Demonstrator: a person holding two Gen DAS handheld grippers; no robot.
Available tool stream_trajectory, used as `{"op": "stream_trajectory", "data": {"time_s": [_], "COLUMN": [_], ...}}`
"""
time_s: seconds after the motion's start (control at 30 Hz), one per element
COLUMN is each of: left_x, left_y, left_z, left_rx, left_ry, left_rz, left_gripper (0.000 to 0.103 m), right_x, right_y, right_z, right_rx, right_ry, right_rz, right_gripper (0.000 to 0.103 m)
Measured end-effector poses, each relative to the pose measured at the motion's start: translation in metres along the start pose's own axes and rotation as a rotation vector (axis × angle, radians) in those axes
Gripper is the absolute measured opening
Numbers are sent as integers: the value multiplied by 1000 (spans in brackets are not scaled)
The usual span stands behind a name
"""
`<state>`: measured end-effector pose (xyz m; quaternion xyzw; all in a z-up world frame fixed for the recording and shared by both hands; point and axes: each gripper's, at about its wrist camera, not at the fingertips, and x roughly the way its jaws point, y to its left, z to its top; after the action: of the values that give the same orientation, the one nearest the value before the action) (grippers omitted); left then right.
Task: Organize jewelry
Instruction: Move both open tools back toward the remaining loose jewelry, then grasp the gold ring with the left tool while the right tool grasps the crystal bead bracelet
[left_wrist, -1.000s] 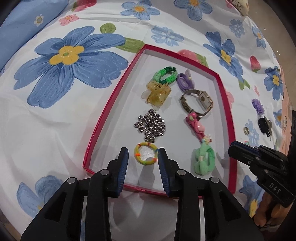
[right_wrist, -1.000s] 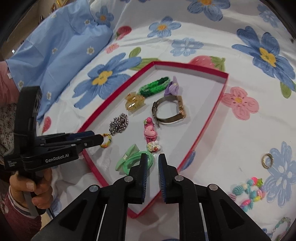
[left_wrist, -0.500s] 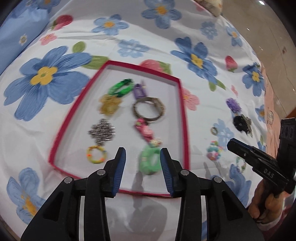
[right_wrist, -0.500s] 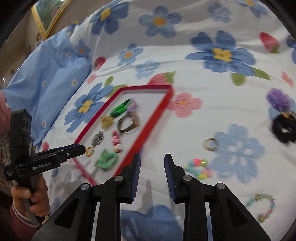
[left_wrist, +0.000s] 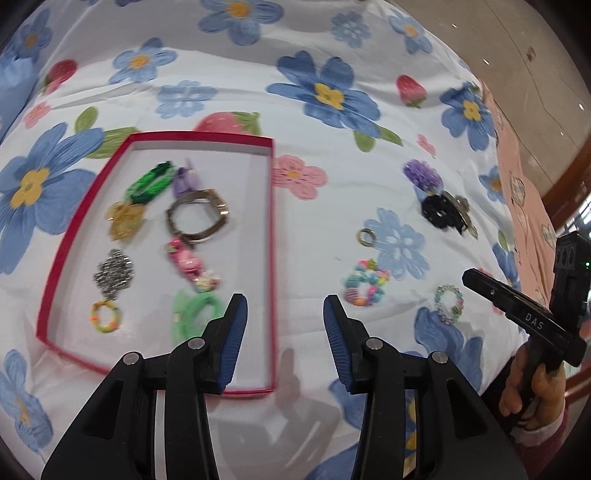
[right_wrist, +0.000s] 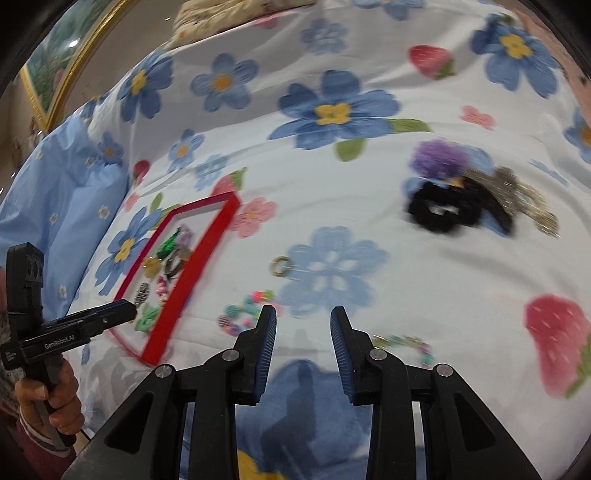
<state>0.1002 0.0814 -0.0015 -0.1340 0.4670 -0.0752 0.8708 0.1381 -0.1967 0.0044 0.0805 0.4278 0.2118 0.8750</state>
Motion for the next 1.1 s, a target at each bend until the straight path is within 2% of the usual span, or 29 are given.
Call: {"op": "stream_trajectory", "data": {"time_s": [0.17, 0.37, 0.5, 0.57, 0.67, 0.97, 1.03, 1.1], "left_x": [12, 25, 38, 45, 59, 105, 117, 129], "left_y": [-20, -38, -50, -56, -65, -86, -89, -90], "left_z": [1, 6, 11, 14, 20, 45, 50, 53], "left_rx": [35, 72, 98, 109, 127, 185, 190, 188], "left_ry": [20, 38, 54, 57, 71, 98, 111, 120], "left_rz": [-13, -22, -28, -28, -26, -12, -6, -7], "left_gripper": [41, 48, 50, 54, 56, 56, 56, 56], "right_x": [-13, -19, -17, -15, -8, 13, 16, 18], "right_y": [-29, -51, -55, -55, -53, -55, -54, -55], "right_z": [-11, -24, -30, -32, -36, -39, -40, -40], "right_rx": [47, 89, 92, 84, 58, 40, 36, 36], "right_ry": [-10, -8, 4, 5, 16, 45, 46, 46], "right_rz": [-43, -75, -83, -95, -113, -129, -139, -142], "right_gripper": [34, 37, 43, 48, 48, 46, 37, 33]}}
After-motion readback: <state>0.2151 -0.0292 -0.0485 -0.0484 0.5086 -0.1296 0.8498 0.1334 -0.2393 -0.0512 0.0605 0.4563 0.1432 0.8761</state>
